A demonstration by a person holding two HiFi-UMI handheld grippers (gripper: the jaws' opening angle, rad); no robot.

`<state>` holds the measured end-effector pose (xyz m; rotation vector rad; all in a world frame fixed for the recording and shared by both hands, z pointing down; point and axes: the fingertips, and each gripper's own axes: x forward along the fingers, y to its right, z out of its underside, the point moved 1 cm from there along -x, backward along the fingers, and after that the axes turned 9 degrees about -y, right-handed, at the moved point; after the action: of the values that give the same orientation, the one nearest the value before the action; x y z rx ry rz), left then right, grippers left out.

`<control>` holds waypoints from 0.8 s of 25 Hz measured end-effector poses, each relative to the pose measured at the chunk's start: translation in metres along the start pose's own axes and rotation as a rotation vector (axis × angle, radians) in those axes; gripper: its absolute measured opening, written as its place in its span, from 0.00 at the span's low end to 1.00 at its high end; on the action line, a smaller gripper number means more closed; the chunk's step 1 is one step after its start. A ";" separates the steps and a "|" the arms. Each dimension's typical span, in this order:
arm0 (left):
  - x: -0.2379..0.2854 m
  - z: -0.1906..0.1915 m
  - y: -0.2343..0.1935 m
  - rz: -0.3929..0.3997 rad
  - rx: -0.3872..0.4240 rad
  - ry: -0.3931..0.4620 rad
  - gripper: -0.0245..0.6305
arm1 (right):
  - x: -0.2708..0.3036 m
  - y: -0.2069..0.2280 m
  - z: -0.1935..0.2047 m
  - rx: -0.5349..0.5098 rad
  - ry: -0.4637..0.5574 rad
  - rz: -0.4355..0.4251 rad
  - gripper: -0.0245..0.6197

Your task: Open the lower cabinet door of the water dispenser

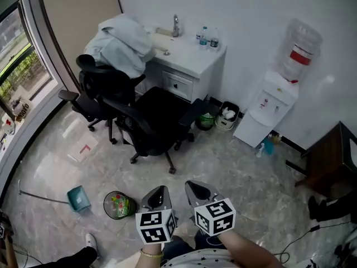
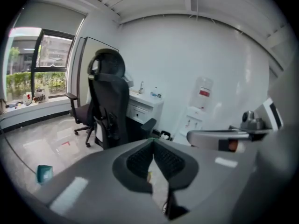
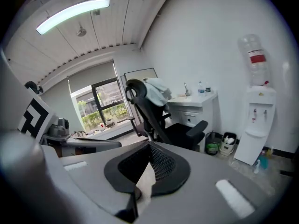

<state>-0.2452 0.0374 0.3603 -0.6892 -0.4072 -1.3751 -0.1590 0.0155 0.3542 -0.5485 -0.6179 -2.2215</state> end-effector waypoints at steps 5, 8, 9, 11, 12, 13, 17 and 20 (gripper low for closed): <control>0.076 -0.038 0.105 0.106 0.059 -0.017 0.05 | -0.031 0.126 -0.021 0.057 0.022 0.103 0.04; 0.116 -0.050 0.165 0.157 0.105 -0.032 0.05 | -0.054 0.194 -0.021 0.104 0.035 0.161 0.04; 0.128 -0.053 0.183 0.175 0.122 -0.038 0.05 | -0.062 0.213 -0.020 0.124 0.042 0.181 0.04; 0.150 -0.060 0.216 0.210 0.155 -0.048 0.05 | -0.075 0.250 -0.020 0.162 0.058 0.221 0.04; 0.160 -0.063 0.232 0.227 0.171 -0.052 0.05 | -0.082 0.267 -0.020 0.180 0.065 0.243 0.04; 0.169 -0.065 0.248 0.243 0.186 -0.060 0.05 | -0.089 0.284 -0.019 0.201 0.069 0.263 0.04; 0.204 -0.065 0.309 0.325 0.243 -0.115 0.05 | -0.113 0.345 -0.007 0.299 0.073 0.331 0.04; 0.236 -0.066 0.346 0.372 0.287 -0.148 0.05 | -0.122 0.389 -0.001 0.343 0.077 0.397 0.04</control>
<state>0.1251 -0.1677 0.3902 -0.5948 -0.5512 -0.8959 0.2120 -0.1515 0.3865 -0.3680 -0.7572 -1.7109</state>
